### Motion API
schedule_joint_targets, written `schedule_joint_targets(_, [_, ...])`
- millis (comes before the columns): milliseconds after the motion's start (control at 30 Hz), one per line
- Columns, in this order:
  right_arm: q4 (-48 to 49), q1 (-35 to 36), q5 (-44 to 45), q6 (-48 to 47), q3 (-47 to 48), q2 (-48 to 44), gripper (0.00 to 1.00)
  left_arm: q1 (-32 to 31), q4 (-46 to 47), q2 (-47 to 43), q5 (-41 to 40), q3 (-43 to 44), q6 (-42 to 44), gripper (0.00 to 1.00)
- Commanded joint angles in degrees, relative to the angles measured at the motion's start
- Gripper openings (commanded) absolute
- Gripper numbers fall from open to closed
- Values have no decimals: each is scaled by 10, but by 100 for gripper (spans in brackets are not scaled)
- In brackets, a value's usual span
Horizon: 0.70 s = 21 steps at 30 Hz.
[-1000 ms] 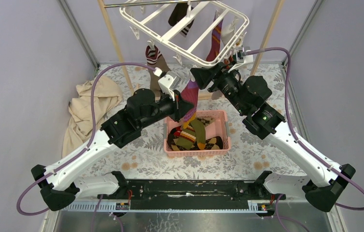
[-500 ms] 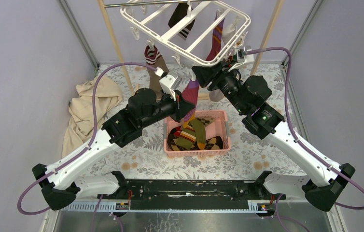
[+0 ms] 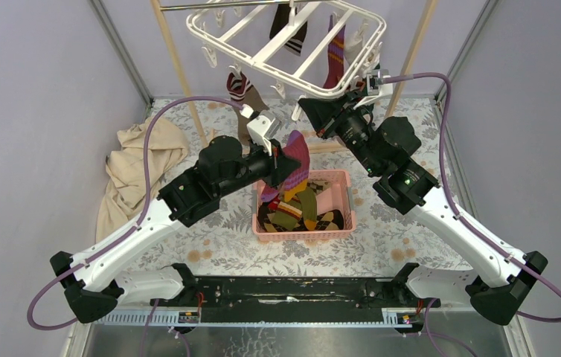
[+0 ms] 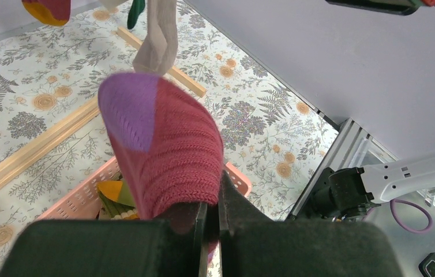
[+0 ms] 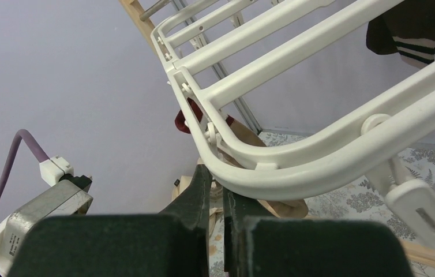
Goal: Remove the socks clipped to the hanger
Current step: Remove the sock from the hanger.
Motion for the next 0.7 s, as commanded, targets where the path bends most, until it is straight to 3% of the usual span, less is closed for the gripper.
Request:
schedule_joint_targets(0, [30,3,8,-4,22,-4,0,1,6,-6,5,-3,-2,5])
schedule_joint_targets(100, [26,3,8,-3,20,-4,4,2,7,0,9,-2,-3,5])
schedule_joint_targets(133, [25,3,8,-3,19,-5,10,2,7,2,9,-3,-3,5])
schedule_joint_targets(267, [16,3,3,-6,14,-10,49,2,26,5,6,-17,-6,5])
schedule_joint_targets(333, [14,3,5,-6,5,-17,58,2,32,8,6,-26,-8,5])
schedule_joint_targets(667, [-48,3,-4,-13,-42,-85,76,2,80,22,-2,-74,-22,4])
